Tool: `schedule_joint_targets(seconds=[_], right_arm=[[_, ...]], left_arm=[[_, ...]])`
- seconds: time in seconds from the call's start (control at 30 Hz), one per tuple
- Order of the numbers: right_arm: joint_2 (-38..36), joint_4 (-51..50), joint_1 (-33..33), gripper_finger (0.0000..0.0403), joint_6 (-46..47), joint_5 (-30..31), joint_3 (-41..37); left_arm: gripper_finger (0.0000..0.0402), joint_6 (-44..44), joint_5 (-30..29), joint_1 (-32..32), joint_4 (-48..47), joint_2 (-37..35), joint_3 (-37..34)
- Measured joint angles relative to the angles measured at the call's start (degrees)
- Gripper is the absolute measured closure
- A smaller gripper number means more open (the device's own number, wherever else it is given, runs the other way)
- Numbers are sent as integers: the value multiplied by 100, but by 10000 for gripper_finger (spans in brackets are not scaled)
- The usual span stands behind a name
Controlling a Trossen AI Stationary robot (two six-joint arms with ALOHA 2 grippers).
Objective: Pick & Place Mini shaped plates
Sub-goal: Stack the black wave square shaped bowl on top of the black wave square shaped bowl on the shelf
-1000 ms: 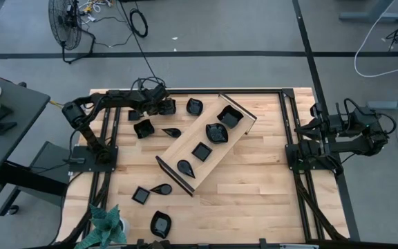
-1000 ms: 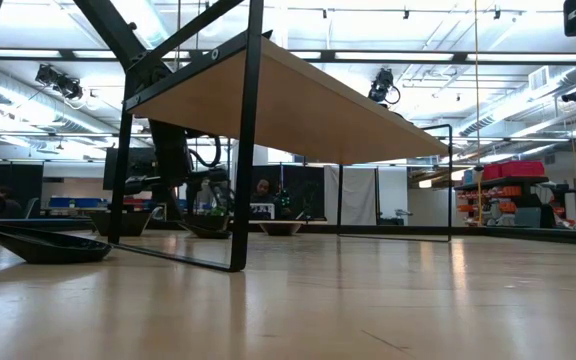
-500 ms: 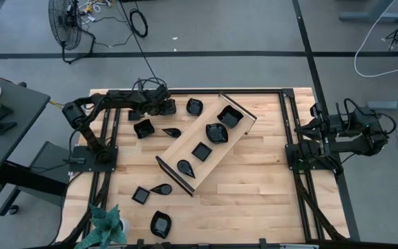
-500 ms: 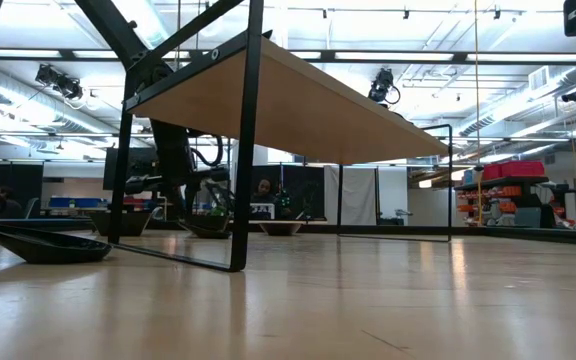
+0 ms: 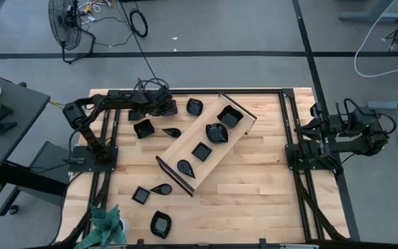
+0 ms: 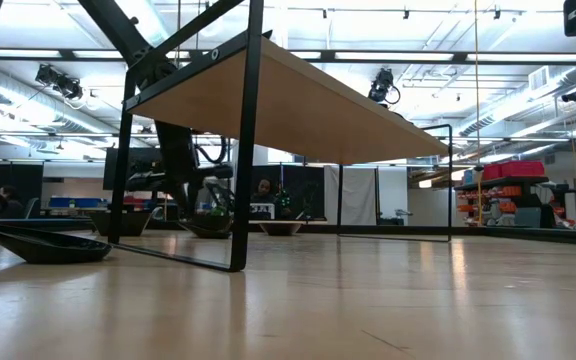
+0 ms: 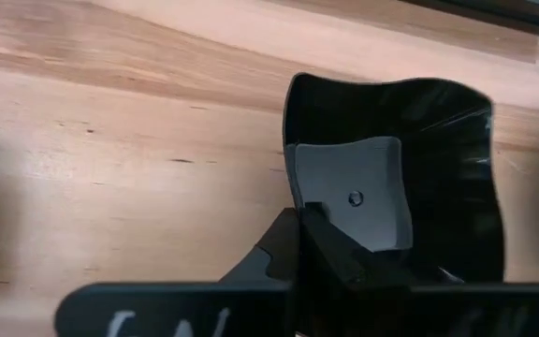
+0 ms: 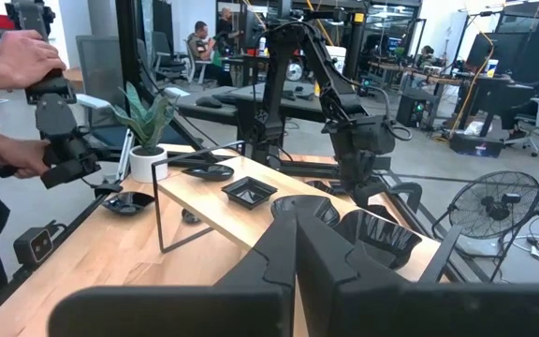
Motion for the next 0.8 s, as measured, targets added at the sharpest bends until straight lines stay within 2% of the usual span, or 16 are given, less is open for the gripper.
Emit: schedule_joint_targets(seconds=[0.63, 0.8], right_arm=[[0, -2, 0, 392, 0, 0, 0], [0, 0, 1, 392, -1, 0, 0]], left_arm=[[395, 366, -456, -94, -1713, 7, 1664], [395, 763, -299, -190, -1816, 7, 2362]])
